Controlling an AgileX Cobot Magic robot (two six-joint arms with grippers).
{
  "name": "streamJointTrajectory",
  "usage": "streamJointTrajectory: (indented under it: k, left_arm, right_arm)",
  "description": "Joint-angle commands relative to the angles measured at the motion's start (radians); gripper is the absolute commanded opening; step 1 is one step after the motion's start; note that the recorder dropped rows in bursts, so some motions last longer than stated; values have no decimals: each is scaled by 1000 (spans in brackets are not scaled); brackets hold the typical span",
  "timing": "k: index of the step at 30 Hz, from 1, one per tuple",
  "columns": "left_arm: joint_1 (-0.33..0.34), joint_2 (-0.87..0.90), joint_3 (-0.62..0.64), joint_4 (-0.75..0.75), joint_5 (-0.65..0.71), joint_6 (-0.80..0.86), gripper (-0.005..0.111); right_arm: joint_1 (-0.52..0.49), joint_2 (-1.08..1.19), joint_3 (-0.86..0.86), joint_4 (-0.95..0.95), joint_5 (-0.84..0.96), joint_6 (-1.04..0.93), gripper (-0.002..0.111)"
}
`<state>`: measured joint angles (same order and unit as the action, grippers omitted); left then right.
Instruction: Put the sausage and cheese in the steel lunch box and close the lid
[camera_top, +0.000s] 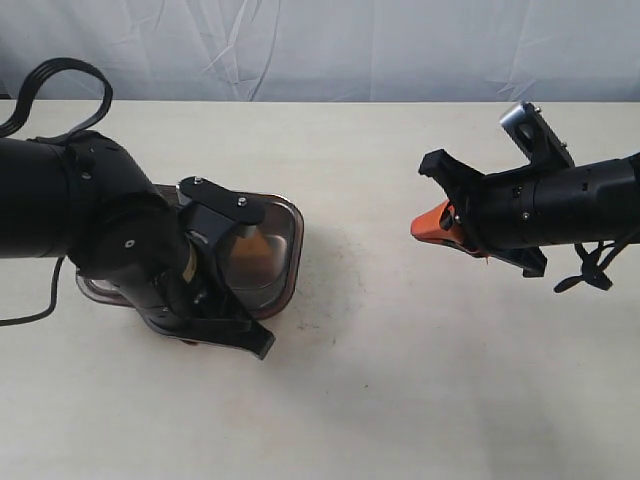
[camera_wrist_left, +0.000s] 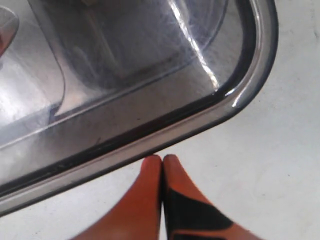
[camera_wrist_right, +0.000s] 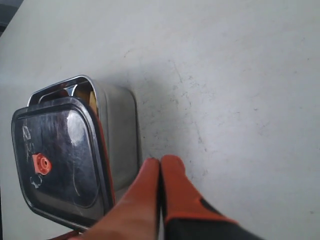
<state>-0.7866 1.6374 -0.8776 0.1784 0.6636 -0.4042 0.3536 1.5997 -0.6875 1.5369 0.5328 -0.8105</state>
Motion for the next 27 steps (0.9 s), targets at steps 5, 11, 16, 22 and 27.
streamJointTrajectory:
  k: [5, 11, 16, 22, 27]
  left_arm:
    - [-2, 3, 2, 77, -18, -60, 0]
    - [-2, 3, 2, 77, -65, -64, 0]
    - [-2, 3, 2, 77, -83, -64, 0]
    - [-2, 3, 2, 90, -88, -67, 0]
    - [-2, 3, 2, 124, -95, -114, 0]
  right_arm:
    - [-3, -5, 3, -10, -5, -11, 0]
    - [-3, -5, 3, -10, -5, -26, 0]
    - [-3, -5, 3, -10, -5, -26, 0]
    - [-3, -5, 3, -10, -3, -28, 0]
    - [-3, -5, 3, -10, 11, -28, 0]
